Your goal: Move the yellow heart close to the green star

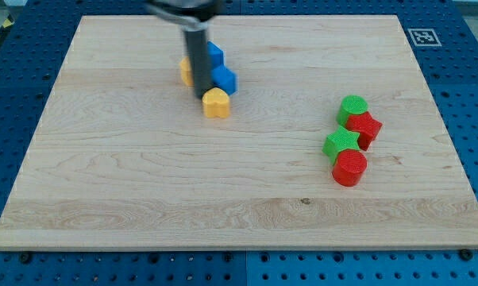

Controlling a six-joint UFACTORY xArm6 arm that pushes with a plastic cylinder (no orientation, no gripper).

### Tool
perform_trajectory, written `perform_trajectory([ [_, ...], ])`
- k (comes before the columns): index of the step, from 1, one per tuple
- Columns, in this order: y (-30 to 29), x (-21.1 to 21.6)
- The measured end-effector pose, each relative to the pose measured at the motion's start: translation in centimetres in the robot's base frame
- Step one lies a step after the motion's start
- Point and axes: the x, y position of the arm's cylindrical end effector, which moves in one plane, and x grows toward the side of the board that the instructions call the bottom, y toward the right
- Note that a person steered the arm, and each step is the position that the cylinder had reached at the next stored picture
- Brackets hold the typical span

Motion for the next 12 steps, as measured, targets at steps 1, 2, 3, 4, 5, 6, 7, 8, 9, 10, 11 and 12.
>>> perform_trajectory([
  [1, 0.2, 0.0],
  [2, -7.0, 1.3],
  [3, -2.6, 7.1],
  [4, 10.7, 8.8],
  [5, 12.4, 7.9],
  [6, 2.6, 8.1],
  [7, -5.4, 5.8],
  [8, -0.3, 3.1],
  [9, 11.5, 6.7],
  [10, 5.2, 3.7],
  [11, 0.1, 8.3],
  [12, 6.3, 13.7],
])
